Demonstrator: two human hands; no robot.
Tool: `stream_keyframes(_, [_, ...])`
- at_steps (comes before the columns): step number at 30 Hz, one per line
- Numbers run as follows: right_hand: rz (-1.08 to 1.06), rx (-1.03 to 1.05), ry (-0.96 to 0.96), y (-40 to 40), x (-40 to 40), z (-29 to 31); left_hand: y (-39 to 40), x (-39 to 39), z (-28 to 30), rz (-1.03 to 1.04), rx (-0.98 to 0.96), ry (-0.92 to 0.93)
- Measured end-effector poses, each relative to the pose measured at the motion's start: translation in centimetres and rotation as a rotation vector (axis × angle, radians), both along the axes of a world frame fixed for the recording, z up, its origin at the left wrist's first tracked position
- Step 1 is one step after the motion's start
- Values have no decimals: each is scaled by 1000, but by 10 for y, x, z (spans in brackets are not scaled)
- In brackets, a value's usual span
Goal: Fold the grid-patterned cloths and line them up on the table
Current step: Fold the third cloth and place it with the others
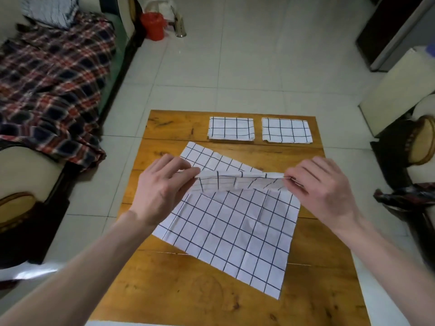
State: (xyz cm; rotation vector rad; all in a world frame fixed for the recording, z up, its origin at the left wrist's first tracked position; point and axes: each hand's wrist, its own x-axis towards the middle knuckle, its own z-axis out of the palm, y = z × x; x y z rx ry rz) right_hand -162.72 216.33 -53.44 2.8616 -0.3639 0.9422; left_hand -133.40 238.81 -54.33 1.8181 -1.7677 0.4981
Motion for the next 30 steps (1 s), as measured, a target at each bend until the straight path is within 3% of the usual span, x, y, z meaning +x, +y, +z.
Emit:
stream_keyframes(4, [-29, -77, -23, 28, -24, -38, 29, -16, -35, -29, 66, 60])
stream_keyframes(15, [-177, 214, 290, 95, -70, -151, 91, -73, -152, 59, 393, 43])
stream_keyframes(30, [-267, 292, 342, 117, -82, -175, 128, -97, -191, 134, 444, 143])
